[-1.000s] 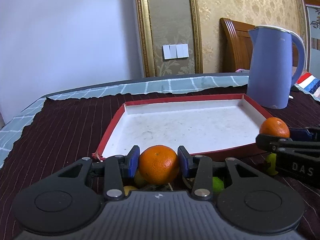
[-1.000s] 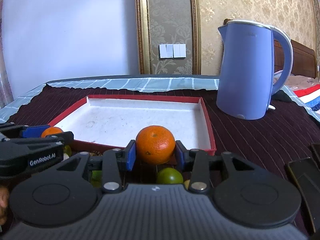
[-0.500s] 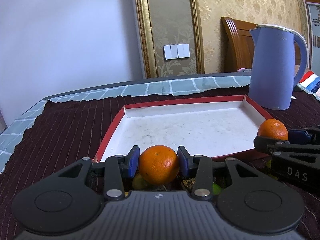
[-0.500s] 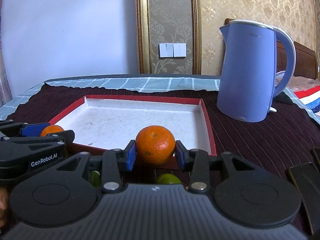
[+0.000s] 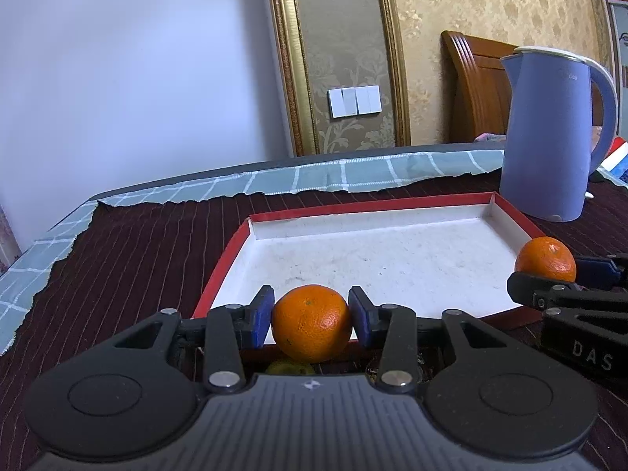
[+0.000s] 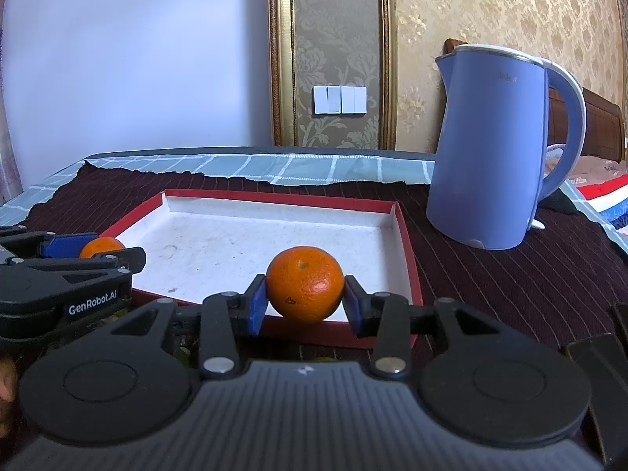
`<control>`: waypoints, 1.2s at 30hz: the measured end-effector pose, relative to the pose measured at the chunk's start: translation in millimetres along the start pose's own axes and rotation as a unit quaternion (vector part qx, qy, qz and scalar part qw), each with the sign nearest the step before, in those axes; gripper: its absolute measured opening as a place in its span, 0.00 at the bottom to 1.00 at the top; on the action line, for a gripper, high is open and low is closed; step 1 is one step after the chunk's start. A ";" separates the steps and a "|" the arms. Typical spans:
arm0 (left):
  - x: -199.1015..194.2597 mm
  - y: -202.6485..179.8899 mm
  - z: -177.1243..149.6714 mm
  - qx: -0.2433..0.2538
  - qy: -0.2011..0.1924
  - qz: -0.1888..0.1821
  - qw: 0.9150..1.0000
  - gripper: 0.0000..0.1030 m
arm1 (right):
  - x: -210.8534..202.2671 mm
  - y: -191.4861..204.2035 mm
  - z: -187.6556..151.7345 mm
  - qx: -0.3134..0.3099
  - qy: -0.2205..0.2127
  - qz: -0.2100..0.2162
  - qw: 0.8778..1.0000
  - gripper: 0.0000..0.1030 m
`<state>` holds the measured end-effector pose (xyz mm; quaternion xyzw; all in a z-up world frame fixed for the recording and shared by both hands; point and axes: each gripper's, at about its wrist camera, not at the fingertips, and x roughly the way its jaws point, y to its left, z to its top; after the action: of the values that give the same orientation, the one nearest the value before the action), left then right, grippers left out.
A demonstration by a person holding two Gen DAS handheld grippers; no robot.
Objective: Organize fruits
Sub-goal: 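Lift both held oranges and carry them over the red-rimmed tray, then lower both oranges into the tray and open both tools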
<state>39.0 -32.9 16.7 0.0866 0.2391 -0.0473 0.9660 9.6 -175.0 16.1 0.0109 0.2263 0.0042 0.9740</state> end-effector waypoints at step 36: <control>42.8 -7.6 24.3 -0.001 0.028 0.025 0.999 0.40 | 27.4 -8.2 15.5 -0.014 0.012 -0.006 1.000 0.38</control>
<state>86.7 -47.1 16.6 0.0930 0.2639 -0.0209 0.9598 41.1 -183.2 17.8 -0.0041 0.2379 0.0019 0.9713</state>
